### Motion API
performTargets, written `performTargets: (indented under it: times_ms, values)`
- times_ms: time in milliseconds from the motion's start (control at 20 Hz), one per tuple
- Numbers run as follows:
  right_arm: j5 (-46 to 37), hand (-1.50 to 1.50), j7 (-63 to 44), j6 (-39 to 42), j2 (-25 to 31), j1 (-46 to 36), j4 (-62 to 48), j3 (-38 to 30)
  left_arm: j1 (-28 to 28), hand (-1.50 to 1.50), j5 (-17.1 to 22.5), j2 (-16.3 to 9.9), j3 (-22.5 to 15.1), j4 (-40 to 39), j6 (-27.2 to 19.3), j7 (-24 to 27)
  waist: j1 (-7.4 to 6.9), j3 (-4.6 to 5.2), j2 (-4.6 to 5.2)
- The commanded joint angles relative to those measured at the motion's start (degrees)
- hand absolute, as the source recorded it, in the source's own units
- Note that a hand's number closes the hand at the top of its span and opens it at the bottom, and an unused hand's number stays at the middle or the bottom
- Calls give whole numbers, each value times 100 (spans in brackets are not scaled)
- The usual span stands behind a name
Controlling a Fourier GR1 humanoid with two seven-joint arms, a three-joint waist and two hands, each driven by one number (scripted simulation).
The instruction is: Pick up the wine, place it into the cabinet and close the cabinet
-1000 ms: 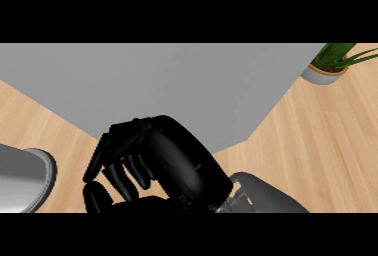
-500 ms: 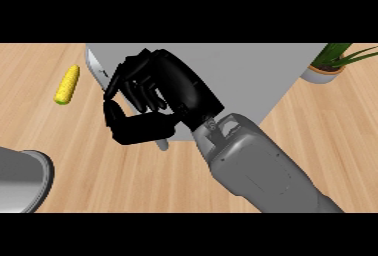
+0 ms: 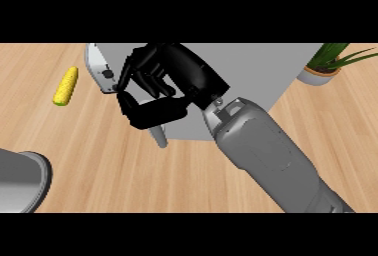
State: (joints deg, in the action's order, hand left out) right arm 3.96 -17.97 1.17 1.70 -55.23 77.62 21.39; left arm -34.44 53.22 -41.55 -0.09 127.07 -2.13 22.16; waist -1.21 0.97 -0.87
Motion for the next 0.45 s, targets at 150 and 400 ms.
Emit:
performTargets:
  times_ms: [150,400]
  values:
    - [-278,150,578,-103,704,-163,-904,-745,576,-150,-277,189,-368,-102,-448,-135,144,-97,211]
    - [-220,150,701,-12,750,-73,-897,-681,816,-150,-467,366,-602,-371,-640,-143,230,-93,181]
